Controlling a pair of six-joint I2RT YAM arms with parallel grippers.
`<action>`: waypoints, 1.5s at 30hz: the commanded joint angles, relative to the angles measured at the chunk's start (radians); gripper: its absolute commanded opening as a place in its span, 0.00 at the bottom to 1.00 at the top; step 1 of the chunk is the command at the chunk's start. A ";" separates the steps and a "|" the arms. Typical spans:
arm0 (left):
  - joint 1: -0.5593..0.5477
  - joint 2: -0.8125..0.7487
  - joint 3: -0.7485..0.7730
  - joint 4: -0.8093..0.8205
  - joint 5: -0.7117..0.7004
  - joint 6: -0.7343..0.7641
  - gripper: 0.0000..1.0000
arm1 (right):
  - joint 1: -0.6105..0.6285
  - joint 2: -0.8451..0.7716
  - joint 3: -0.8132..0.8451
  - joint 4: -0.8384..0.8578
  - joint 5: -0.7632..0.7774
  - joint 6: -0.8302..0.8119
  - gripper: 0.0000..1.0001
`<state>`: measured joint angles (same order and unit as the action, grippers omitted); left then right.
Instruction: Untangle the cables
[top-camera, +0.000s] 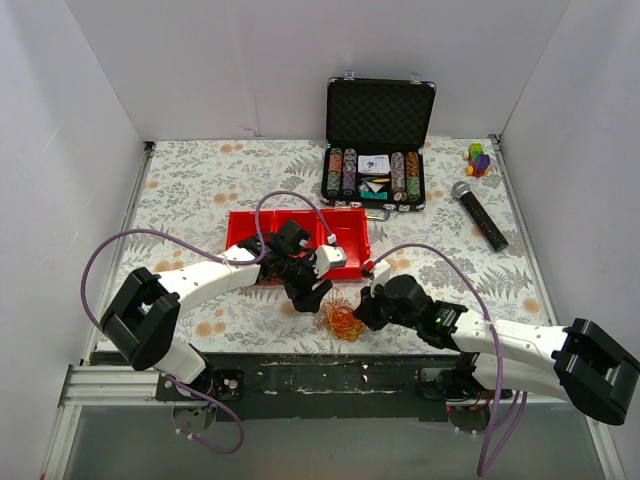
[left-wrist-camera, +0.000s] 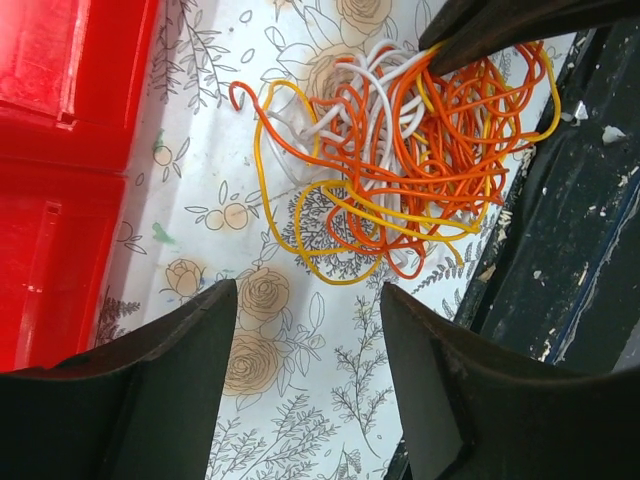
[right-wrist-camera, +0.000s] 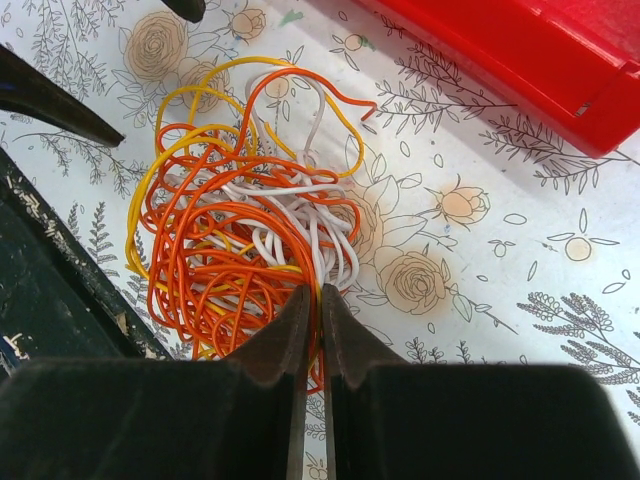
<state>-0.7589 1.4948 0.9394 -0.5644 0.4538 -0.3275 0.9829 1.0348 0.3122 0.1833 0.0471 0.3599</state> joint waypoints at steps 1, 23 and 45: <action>0.016 -0.018 -0.004 0.035 -0.012 -0.015 0.58 | 0.007 0.004 -0.004 -0.071 0.010 -0.018 0.11; 0.016 0.053 0.061 0.051 0.103 -0.076 0.00 | 0.005 -0.010 -0.002 -0.096 0.028 -0.016 0.06; 0.035 -0.211 0.453 -0.265 -0.032 -0.022 0.00 | 0.005 0.047 0.025 -0.137 0.056 0.004 0.02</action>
<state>-0.7292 1.3506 1.2327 -0.7723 0.4507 -0.3965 0.9829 1.0466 0.3180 0.1440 0.0971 0.3618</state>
